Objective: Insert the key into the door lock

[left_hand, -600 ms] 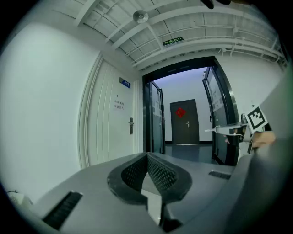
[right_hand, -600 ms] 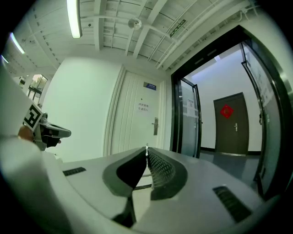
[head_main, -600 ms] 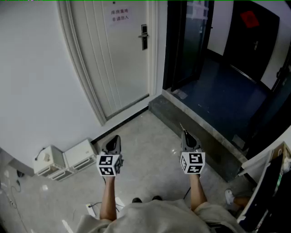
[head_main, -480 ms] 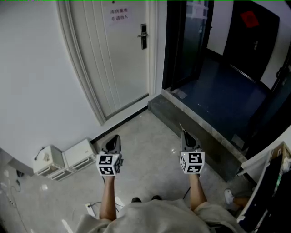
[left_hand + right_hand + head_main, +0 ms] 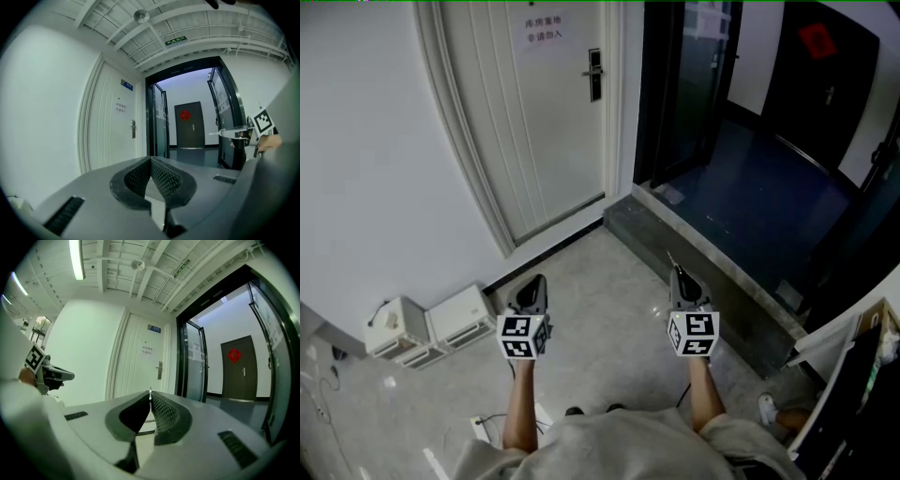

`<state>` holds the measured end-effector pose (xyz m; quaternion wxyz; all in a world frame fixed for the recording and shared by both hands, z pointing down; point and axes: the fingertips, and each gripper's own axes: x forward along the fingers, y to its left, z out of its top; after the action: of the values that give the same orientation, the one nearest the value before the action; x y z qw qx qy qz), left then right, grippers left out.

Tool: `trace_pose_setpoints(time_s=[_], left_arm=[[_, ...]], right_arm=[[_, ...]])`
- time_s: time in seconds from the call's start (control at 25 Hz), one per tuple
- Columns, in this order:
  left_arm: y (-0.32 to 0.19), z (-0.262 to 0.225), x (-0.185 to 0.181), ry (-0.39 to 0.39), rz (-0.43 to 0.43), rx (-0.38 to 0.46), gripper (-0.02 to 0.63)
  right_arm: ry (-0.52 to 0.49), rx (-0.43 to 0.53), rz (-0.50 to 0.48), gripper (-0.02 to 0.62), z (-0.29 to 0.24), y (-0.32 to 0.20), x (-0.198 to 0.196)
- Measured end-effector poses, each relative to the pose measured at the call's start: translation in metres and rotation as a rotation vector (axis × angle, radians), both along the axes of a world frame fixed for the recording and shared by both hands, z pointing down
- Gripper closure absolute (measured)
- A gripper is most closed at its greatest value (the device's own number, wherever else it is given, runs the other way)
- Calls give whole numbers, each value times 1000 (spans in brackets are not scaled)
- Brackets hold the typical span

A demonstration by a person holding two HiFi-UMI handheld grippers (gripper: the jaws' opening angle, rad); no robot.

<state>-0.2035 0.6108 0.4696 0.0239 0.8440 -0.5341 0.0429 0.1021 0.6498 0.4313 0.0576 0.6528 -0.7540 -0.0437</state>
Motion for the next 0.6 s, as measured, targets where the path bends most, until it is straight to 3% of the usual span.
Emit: trace_pose_setpoints(time_s=[0.6], left_arm=[[-34, 12, 50, -19, 13, -4, 589]], right_arm=[[-11, -8, -39, 566, 14, -42, 30]])
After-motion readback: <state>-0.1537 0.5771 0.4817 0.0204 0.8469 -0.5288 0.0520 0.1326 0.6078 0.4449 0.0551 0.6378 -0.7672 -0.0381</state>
